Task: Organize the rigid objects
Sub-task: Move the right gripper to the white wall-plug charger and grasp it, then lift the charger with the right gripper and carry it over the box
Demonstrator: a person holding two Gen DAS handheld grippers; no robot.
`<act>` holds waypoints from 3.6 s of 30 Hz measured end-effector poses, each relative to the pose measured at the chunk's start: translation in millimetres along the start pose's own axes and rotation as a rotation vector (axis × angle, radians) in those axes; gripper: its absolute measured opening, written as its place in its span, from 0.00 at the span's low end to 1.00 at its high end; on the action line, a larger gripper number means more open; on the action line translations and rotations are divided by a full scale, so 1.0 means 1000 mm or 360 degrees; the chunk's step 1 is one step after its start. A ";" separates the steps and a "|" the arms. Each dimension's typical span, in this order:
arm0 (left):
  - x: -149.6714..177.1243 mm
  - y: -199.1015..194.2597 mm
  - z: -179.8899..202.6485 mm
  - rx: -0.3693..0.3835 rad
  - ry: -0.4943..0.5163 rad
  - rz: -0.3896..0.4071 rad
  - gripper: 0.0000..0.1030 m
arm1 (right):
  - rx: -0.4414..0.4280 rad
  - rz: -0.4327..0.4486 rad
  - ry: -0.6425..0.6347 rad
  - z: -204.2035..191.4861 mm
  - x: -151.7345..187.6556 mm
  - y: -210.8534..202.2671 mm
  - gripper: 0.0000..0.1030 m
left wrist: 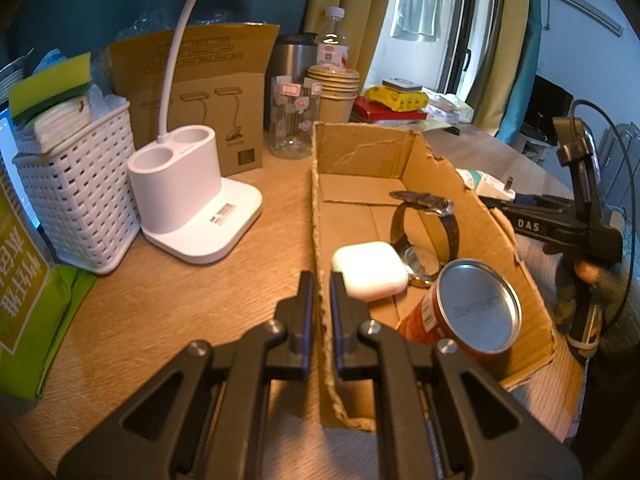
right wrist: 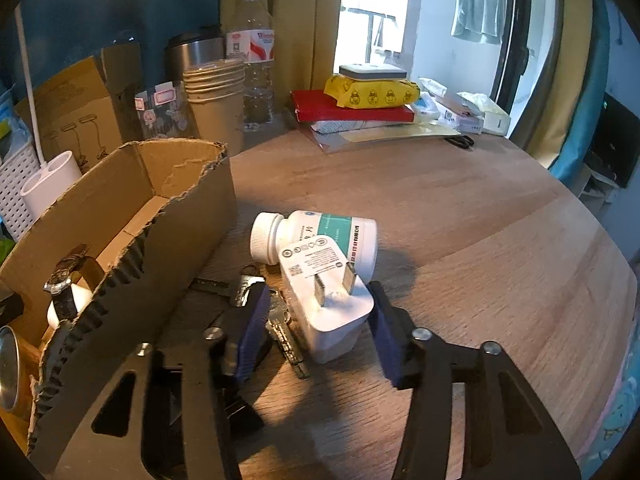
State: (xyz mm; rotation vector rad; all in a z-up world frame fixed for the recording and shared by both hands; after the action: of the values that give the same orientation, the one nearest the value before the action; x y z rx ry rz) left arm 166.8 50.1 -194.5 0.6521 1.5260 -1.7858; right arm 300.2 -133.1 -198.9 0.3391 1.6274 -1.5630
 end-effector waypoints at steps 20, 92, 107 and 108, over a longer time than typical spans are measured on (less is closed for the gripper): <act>0.000 0.000 0.000 0.0000 -0.0001 0.0001 0.09 | 0.0002 0.0116 -0.0026 -0.001 -0.008 -0.022 0.31; -0.001 -0.004 -0.003 -0.0008 0.0000 0.0013 0.09 | -0.0284 0.0301 -0.0255 -0.118 -0.054 -0.080 0.28; 0.000 -0.004 -0.002 -0.0009 0.0001 0.0015 0.09 | -0.0302 0.0237 -0.0294 -0.126 -0.053 -0.061 0.28; 0.000 -0.004 -0.002 -0.0008 0.0001 0.0015 0.09 | -0.0304 0.0231 -0.0297 -0.127 -0.054 -0.059 0.28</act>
State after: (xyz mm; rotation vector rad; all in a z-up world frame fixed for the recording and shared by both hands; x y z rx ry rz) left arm 164.0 52.8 -192.3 0.6561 1.5250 -1.7745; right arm 245.2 -9.0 -135.2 0.1977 1.5555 -1.2803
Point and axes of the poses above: each gripper's, at about its wrist camera, not at the fingertips, and y roughly the way its jaws point, z to its right, x to its underside, the point moved 10 cm from there along y, roughly the way its jaws point, and after that the axes turned 6 degrees about x, right-handed, at the moved point
